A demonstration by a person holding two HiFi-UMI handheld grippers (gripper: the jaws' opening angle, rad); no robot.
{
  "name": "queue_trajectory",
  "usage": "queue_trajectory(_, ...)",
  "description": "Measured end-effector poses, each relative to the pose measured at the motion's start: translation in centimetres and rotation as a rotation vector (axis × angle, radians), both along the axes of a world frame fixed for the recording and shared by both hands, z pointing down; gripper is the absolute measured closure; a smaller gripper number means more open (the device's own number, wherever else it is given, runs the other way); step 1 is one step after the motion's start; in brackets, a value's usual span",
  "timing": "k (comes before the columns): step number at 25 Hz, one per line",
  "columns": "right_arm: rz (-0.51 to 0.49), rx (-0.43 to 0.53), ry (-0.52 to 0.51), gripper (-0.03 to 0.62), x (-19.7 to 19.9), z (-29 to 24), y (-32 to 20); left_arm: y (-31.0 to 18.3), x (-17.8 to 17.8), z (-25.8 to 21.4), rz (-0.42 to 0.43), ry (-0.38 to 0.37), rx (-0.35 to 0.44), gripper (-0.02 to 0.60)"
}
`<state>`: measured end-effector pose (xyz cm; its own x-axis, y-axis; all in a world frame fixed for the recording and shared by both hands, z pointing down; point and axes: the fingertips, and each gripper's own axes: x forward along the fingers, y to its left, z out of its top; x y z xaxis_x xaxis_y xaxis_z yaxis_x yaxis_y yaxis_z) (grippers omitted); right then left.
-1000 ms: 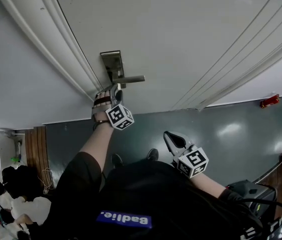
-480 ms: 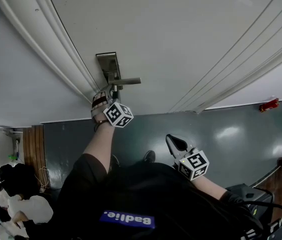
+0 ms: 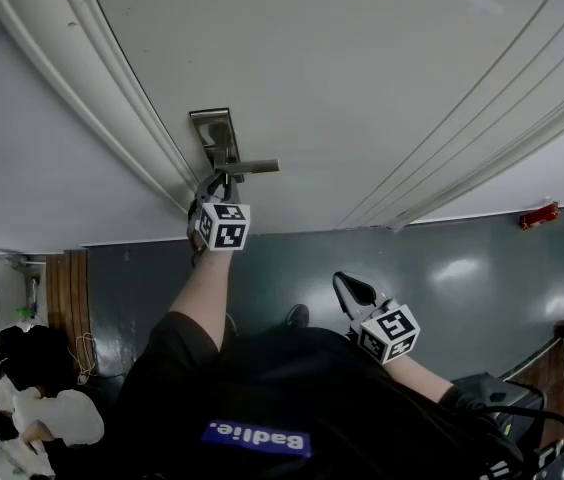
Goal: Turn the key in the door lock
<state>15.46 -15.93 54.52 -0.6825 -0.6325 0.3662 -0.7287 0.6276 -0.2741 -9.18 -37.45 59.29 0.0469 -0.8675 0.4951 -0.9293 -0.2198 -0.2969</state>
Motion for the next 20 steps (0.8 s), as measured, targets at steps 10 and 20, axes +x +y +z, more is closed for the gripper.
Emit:
queue_trajectory(10,0.006,0.001,-0.019,0.592,-0.6,-0.3,-0.1,0.1,-0.4,0.5,-0.157,0.730,-0.052,0.543)
queue_trajectory(20,0.007,-0.012,-0.021,0.592,-2.0,-0.3,0.1,0.1,0.4,0.9,-0.162,1.626,-0.181,0.557)
